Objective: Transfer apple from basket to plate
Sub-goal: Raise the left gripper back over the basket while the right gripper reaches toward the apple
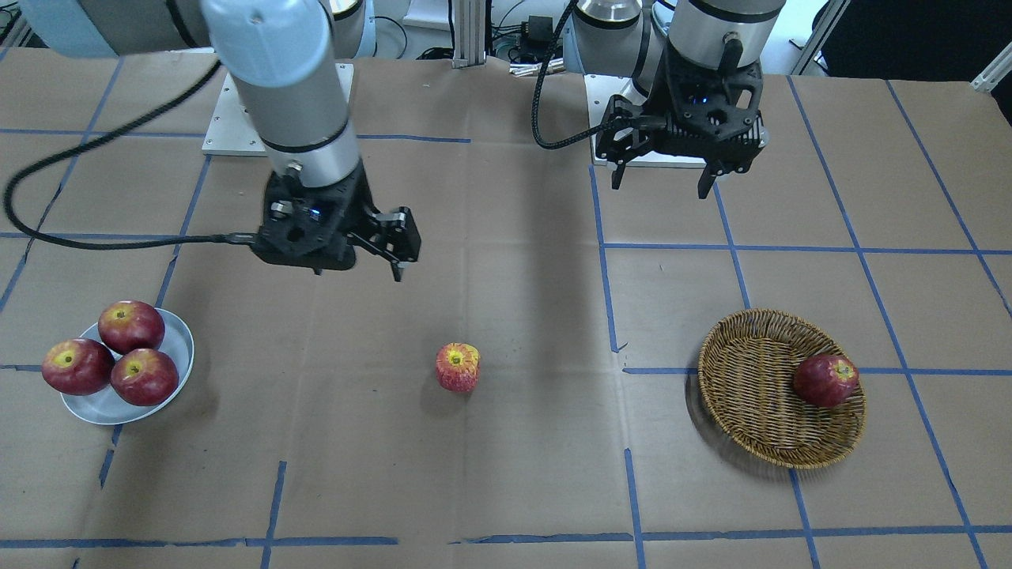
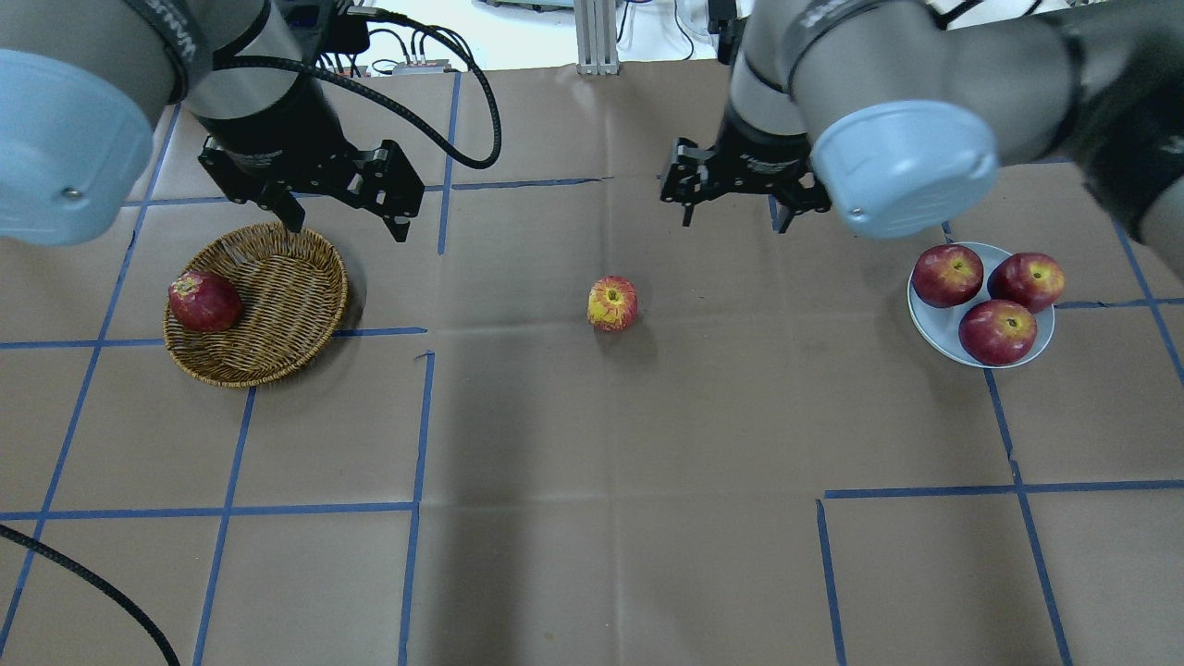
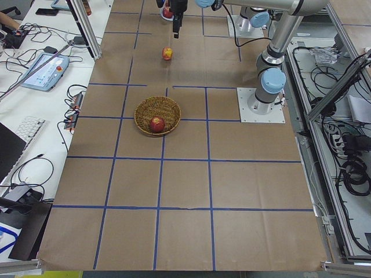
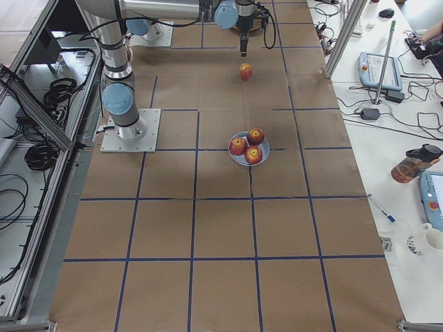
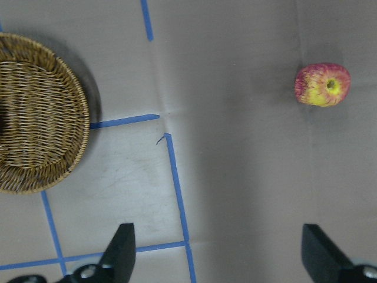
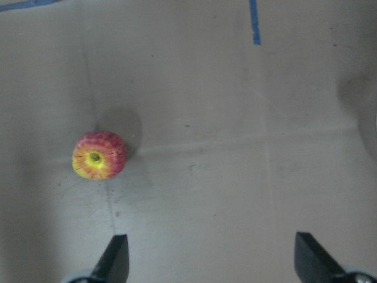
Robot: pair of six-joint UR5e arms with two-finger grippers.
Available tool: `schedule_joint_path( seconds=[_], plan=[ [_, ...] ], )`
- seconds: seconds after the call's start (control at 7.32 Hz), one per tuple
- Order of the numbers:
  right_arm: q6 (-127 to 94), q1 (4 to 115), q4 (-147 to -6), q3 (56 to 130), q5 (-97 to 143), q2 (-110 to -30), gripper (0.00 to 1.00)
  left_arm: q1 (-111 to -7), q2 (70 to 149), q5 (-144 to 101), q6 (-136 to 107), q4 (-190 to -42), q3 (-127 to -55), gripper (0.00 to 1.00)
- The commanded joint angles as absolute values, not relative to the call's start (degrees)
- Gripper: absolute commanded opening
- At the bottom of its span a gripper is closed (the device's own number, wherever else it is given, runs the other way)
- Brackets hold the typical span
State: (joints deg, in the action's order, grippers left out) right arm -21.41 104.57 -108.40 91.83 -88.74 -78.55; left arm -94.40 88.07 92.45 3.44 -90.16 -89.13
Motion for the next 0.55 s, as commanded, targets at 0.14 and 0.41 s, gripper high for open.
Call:
schedule_joint_path(
  seconds=[0.14, 0.41],
  plan=[
    [-27.51, 111.53, -121.54, 92.2, -90.61, -66.82, 1.0, -93.69, 86.92, 93.08, 4.39, -90.09, -89.83, 0.99],
    [-27.33, 111.53, -124.87, 93.16, -90.44, -63.38, 1.0, -93.6, 86.92, 93.08, 4.31, -90.18, -89.91, 0.99]
  ],
)
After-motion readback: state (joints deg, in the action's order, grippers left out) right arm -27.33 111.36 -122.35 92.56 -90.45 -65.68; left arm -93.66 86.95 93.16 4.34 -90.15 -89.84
